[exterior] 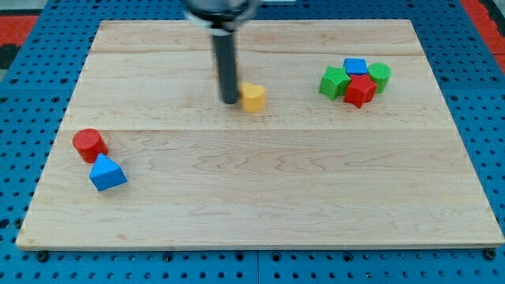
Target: Slide the yellow hexagon towards the green star
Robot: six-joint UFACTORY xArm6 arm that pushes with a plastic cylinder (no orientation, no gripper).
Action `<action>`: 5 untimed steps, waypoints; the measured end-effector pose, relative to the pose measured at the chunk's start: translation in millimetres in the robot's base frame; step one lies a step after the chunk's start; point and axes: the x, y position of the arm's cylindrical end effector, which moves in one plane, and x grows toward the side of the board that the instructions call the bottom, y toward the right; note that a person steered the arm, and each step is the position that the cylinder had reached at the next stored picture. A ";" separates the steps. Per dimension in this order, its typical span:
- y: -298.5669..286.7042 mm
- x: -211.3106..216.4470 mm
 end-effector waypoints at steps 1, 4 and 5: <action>100.6 -1.5; -126.7 -45.7; -96.6 -99.1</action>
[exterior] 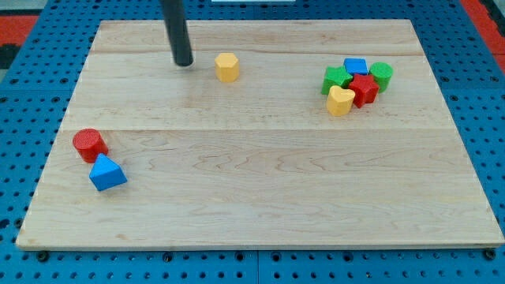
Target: Slide the yellow hexagon towards the green star
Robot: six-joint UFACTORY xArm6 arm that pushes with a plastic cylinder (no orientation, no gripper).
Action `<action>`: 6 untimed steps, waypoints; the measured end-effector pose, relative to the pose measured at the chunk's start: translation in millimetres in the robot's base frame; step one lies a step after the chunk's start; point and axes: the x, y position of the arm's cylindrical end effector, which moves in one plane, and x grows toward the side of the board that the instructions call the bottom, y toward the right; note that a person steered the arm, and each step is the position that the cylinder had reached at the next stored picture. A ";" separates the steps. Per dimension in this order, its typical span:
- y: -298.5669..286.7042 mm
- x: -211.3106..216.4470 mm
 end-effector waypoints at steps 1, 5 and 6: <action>67.4 23.9; 33.7 101.4; 77.6 102.3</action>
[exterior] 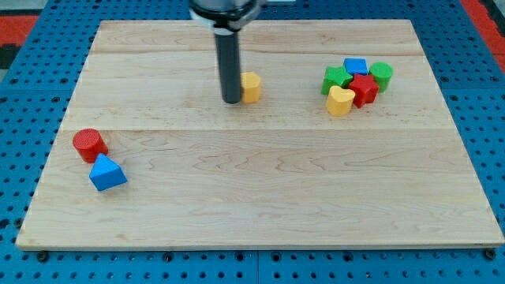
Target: Slide the yellow hexagon towards the green star
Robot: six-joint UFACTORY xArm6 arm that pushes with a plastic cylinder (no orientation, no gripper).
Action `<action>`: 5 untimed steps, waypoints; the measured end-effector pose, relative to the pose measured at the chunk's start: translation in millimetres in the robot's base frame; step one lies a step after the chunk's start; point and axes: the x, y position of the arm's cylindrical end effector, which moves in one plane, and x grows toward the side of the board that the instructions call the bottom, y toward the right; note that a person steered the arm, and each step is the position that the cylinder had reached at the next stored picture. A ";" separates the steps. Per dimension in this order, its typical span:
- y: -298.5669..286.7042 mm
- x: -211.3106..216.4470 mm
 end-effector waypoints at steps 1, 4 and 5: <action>-72.4 0.0; 94.5 10.2; 37.2 58.5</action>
